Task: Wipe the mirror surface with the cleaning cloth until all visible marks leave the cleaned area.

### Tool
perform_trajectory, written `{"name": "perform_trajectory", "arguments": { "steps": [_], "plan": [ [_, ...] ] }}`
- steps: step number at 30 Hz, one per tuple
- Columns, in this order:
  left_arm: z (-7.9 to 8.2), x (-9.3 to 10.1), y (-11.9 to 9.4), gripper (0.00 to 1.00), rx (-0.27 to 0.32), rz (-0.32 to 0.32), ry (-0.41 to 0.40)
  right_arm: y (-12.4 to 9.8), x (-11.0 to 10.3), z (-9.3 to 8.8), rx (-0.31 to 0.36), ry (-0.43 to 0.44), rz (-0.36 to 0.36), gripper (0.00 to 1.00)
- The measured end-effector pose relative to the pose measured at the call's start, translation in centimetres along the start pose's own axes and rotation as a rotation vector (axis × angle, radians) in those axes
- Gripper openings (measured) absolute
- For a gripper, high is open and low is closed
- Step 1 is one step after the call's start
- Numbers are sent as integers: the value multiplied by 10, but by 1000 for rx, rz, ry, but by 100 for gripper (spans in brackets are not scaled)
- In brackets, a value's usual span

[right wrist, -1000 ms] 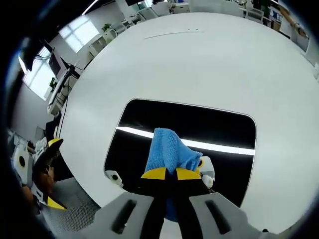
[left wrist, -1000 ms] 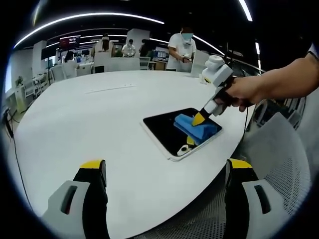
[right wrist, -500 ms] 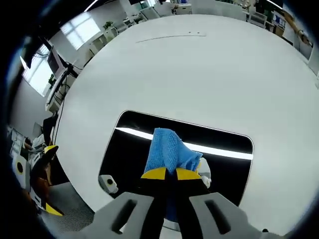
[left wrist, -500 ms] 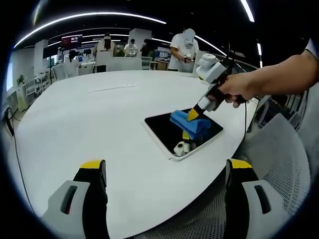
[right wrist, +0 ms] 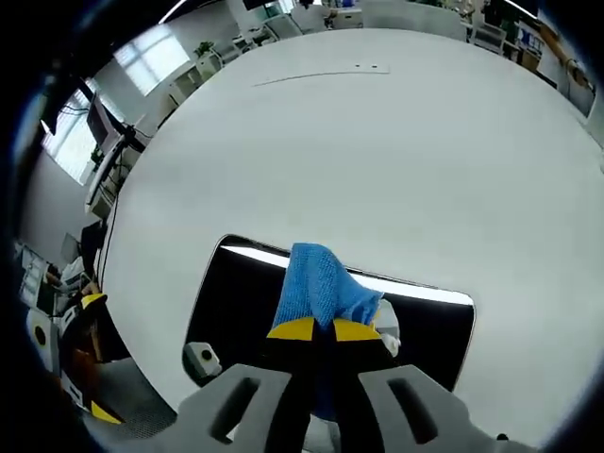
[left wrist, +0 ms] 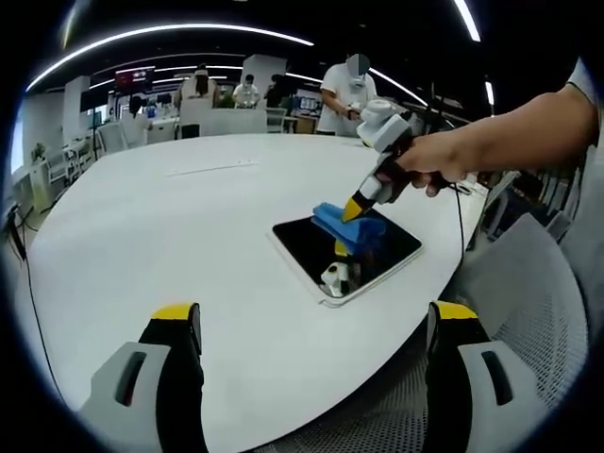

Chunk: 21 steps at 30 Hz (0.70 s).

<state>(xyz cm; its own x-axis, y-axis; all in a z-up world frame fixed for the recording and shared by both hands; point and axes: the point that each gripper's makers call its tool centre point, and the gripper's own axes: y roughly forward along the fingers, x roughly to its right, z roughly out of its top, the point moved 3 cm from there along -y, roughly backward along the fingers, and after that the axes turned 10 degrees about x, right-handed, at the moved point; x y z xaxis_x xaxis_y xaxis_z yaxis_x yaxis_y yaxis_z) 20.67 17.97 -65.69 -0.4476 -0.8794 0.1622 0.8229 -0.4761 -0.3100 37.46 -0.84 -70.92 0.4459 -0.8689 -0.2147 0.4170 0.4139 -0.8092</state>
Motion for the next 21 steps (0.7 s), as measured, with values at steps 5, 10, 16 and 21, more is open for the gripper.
{"name": "perform_trajectory", "arguments": {
  "steps": [5, 10, 16, 21],
  "plan": [
    [0, 0, 0, 99, 1, 4, -5, 0, 0, 6, 0, -15, -3, 0],
    [0, -1, 0, 99, 0, 9, -12, 1, 0, 10, 3, -26, -6, 0],
    [0, -2, 1, 99, -1, 8, -18, 11, 5, 16, 0, -27, 0, 0],
    [-1, -2, 0, 99, -2, 12, -16, 14, 5, 18, -10, -75, 1, 0]
  ]
}}
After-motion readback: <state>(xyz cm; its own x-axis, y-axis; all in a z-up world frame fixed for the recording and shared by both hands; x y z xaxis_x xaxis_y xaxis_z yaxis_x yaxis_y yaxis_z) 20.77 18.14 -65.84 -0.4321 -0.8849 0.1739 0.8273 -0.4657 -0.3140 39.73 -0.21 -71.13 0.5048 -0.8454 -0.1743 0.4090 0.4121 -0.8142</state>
